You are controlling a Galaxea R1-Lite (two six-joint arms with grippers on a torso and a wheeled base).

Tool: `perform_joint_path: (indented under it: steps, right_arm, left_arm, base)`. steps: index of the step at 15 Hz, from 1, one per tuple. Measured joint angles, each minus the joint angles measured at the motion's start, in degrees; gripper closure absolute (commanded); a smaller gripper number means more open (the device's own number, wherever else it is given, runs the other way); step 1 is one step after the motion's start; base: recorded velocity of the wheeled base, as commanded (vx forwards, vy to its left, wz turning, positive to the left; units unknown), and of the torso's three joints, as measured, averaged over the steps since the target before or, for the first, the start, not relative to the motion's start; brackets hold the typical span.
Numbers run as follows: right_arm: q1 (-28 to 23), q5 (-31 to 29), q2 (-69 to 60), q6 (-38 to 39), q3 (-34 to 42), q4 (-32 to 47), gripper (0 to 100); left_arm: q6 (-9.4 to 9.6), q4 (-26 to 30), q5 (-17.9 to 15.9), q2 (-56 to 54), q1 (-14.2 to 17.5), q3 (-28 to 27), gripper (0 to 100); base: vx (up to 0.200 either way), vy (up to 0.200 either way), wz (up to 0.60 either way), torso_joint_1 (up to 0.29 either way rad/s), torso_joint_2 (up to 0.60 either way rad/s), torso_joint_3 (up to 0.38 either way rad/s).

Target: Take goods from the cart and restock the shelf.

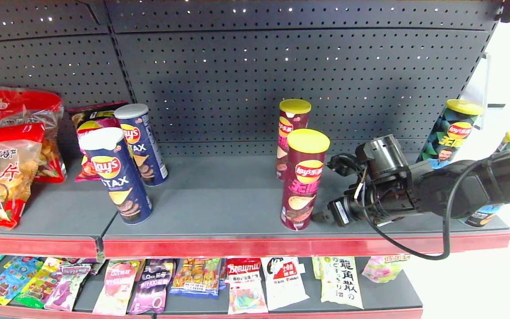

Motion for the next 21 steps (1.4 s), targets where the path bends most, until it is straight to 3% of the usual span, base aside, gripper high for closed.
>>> perform_joint_path:
  steps: [21]
  right_arm:
    - [1.38,-0.82,1.43,-0.44,-2.04,-0.04,0]
  left_arm:
    - [0.00,0.02,0.00,0.00,0.00,0.00,0]
  base:
    - [0.000,0.000,0.00,0.000,0.00,0.000]
